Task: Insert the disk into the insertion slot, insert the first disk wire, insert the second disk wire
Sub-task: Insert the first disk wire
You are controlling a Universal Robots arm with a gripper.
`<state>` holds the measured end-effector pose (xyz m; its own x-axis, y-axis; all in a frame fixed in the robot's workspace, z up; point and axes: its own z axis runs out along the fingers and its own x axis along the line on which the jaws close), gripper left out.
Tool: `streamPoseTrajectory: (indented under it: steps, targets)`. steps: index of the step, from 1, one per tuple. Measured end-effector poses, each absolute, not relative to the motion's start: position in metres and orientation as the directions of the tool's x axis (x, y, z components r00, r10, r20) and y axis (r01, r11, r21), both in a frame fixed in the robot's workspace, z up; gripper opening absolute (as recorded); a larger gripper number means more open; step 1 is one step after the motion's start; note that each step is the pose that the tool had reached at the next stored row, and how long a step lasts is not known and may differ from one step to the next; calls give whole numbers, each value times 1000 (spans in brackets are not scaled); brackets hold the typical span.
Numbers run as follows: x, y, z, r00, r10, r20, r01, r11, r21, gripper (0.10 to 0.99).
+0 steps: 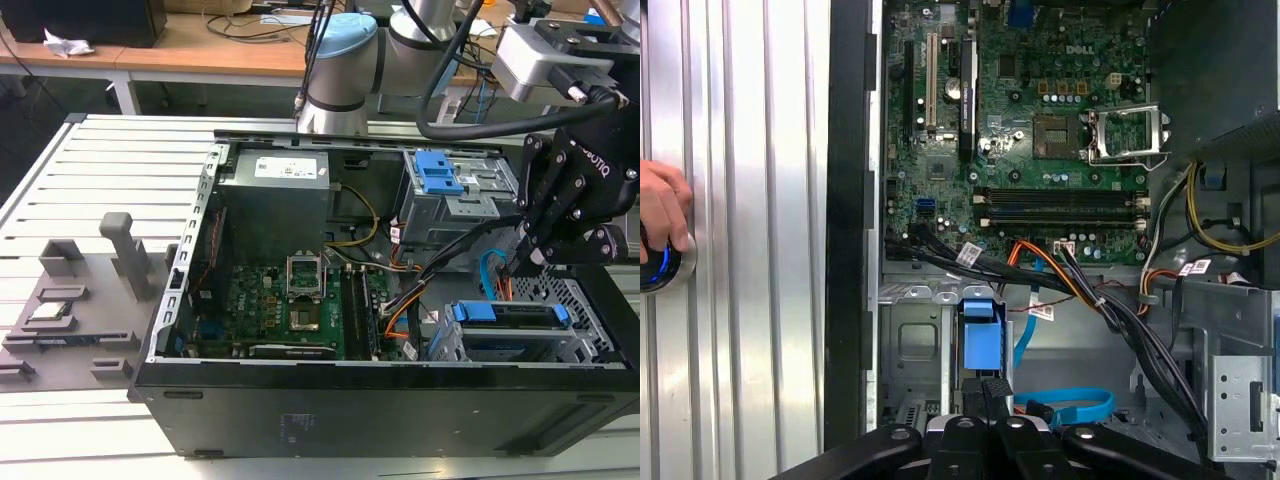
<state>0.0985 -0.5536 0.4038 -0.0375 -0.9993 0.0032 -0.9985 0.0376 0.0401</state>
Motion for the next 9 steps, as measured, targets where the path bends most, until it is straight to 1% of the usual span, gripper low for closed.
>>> streamPoseTrajectory:
  steps: [9]
  targets:
    - [113, -550, 398, -38, -999, 5, -998, 38, 41, 106]
